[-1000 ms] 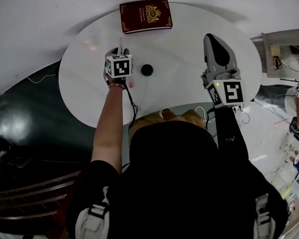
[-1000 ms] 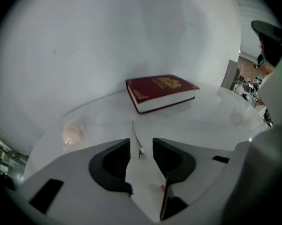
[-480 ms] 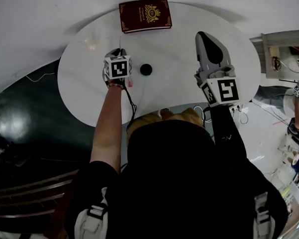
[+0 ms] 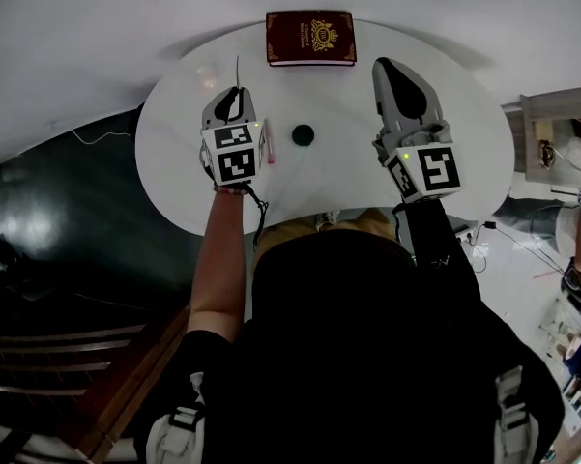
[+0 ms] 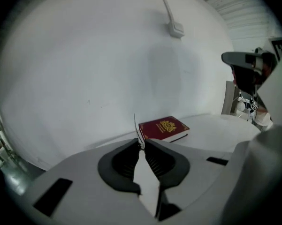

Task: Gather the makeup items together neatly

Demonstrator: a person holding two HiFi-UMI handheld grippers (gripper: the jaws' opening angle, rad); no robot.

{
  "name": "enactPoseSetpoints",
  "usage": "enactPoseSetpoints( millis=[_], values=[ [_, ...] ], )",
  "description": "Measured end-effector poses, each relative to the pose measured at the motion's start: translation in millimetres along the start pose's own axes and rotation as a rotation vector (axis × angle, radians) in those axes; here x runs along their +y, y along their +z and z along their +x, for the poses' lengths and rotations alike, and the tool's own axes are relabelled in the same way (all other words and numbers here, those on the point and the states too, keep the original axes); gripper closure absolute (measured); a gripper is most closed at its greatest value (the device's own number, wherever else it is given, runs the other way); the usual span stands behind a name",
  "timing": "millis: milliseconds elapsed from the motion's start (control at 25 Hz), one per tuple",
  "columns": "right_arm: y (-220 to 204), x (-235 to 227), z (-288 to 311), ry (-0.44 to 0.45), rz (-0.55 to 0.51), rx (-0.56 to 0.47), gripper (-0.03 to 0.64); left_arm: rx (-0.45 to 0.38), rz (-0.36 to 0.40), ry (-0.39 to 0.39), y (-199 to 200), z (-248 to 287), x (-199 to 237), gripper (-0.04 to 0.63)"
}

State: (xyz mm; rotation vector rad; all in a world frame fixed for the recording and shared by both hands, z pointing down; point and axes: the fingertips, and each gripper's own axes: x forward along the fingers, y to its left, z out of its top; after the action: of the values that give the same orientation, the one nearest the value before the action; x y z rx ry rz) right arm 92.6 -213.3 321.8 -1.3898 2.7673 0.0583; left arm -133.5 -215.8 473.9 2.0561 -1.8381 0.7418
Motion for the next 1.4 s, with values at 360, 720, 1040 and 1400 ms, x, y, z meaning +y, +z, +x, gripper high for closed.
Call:
enactPoseSetpoints(
  millis=[360,720,1040,1400],
  values=[
    [10.3,33.8,6.5,0.085,-0.019,-0.034,0.612,-0.184,-0.040,0.060,36.9,-88.7,1.8,0.552],
    [6.2,17.4,-9.4,0.028,0.000,-0.024,0.612,-0.201,-0.020,0.003,46.8,-83.4,-25.5,0.552],
    [-0.3,-27.8,-45.2,-0.078,0.003,-0.012,0.612,-0.206,0.023,-0.073,58.0,-64.0,-68.6,0.552],
    [-4.7,-46.1,-57.2,-0.102,0.007,0.014,0.612,-0.134,0.004,-0.186,35.2,-25.3,-129.5,0.552]
  ],
)
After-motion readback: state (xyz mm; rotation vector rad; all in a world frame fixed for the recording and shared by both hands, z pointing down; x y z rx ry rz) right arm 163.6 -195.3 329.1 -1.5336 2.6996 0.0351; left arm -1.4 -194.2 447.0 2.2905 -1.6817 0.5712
